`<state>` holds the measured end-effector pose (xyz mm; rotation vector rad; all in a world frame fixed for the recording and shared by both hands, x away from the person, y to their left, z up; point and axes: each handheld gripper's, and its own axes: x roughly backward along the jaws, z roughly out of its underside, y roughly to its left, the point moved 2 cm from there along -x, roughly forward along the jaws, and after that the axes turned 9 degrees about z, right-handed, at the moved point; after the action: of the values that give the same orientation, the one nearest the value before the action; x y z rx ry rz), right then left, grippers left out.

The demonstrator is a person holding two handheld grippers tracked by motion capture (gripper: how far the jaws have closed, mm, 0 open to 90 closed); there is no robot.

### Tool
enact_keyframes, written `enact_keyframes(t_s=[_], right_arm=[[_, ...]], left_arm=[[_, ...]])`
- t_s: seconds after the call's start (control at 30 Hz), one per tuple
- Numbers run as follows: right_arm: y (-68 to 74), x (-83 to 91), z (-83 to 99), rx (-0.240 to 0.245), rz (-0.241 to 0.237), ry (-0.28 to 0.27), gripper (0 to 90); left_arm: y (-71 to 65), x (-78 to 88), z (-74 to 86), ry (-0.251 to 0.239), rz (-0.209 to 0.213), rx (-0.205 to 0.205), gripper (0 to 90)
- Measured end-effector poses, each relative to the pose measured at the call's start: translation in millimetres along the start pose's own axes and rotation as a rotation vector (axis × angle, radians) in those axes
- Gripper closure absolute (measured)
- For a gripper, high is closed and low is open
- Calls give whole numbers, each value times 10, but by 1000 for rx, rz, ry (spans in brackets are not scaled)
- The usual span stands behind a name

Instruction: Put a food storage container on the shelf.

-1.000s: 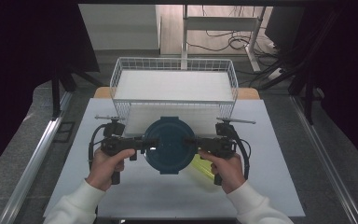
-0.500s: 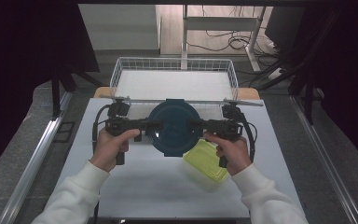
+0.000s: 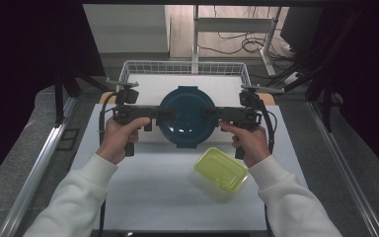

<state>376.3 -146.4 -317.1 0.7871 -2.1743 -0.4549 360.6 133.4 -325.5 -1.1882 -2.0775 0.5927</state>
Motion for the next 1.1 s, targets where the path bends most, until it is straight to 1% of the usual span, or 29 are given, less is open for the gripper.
enact_keyframes(t_s=[0.13, 0.2, 0.27, 0.47, 0.6, 0.87, 0.97, 1.07, 1.1], right_arm=[[30, -2, -152, 10, 2, -3, 380], [39, -12, -227, 14, 3, -5, 380], [46, -22, -292, 17, 6, -6, 380], [68, -79, -507, 23, 12, -11, 381], [84, -104, -644, 32, 10, -20, 382], [103, -111, -835, 43, 3, -40, 381], [85, -130, -900, 34, 3, -37, 382], [56, -163, -956, 25, 3, -36, 382], [42, -178, -978, 24, 4, -34, 381]], left_arm=[[11, 5, -138, -3, 3, -9, 382], [23, 1, -197, -5, 5, -5, 381], [45, -1, -266, -5, 9, -14, 382], [107, -10, -476, -20, 16, -11, 382], [112, -5, -598, -24, 14, -21, 382], [107, -6, -810, -23, 9, -44, 382], [127, -31, -885, -21, 5, -44, 381], [182, -63, -950, -11, 7, -48, 381], [205, -81, -968, -13, 9, -41, 382]])
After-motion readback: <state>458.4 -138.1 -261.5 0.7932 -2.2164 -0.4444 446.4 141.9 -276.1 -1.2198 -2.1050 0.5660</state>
